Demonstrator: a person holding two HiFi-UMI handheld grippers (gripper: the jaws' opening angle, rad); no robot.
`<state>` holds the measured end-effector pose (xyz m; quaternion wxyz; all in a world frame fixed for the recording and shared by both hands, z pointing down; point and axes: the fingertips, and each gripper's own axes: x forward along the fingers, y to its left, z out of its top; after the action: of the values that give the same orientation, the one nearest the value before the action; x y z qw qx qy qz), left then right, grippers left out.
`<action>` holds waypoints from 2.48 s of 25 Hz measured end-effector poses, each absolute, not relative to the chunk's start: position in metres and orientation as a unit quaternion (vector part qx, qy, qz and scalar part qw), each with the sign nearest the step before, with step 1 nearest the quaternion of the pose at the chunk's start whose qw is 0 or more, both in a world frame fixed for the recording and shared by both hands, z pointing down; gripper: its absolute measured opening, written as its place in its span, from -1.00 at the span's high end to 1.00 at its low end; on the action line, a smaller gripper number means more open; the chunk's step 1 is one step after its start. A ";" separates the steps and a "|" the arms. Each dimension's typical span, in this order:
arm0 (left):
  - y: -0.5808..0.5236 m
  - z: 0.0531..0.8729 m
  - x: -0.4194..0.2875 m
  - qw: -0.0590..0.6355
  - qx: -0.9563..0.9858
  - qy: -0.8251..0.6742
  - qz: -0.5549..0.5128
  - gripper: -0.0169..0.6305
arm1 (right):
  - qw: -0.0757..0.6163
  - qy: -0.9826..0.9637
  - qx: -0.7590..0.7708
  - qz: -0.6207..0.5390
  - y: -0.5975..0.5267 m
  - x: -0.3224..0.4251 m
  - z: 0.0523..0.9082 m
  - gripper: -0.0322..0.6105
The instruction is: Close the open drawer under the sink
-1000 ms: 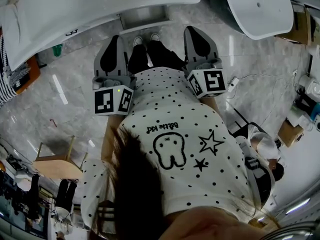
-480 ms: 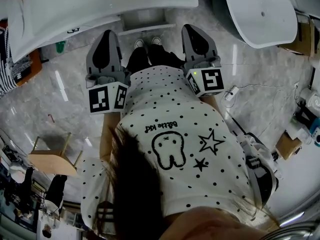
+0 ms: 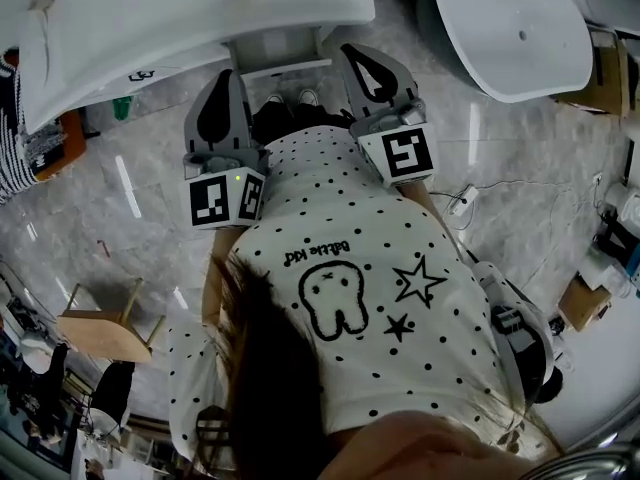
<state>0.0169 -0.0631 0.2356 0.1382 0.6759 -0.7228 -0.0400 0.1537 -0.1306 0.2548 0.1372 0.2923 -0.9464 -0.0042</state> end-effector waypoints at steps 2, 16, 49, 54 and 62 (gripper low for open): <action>-0.064 0.236 0.017 0.133 0.676 -0.723 -0.041 0.92 | 0.152 -0.948 0.279 -0.011 -0.129 0.148 0.257 0.86; -0.062 0.231 0.009 0.128 0.661 -0.738 -0.043 0.92 | 0.178 -0.957 0.227 -0.044 -0.115 0.121 0.261 0.86; -0.064 0.238 0.005 0.146 0.669 -0.728 -0.037 0.92 | 0.174 -0.959 0.218 -0.049 -0.113 0.119 0.259 0.86; -0.062 0.268 -0.002 0.197 0.676 -0.710 0.010 0.92 | 0.173 -0.957 0.230 -0.046 -0.116 0.125 0.256 0.86; -0.048 0.345 -0.001 0.307 0.682 -0.657 0.097 0.62 | 0.170 -0.952 0.253 -0.002 -0.114 0.138 0.256 0.86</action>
<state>-0.0008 -0.0478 0.3452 0.3069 0.6816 -0.6571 0.0970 0.1377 -0.1141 0.2564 0.1698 0.2532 -0.9524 -0.0019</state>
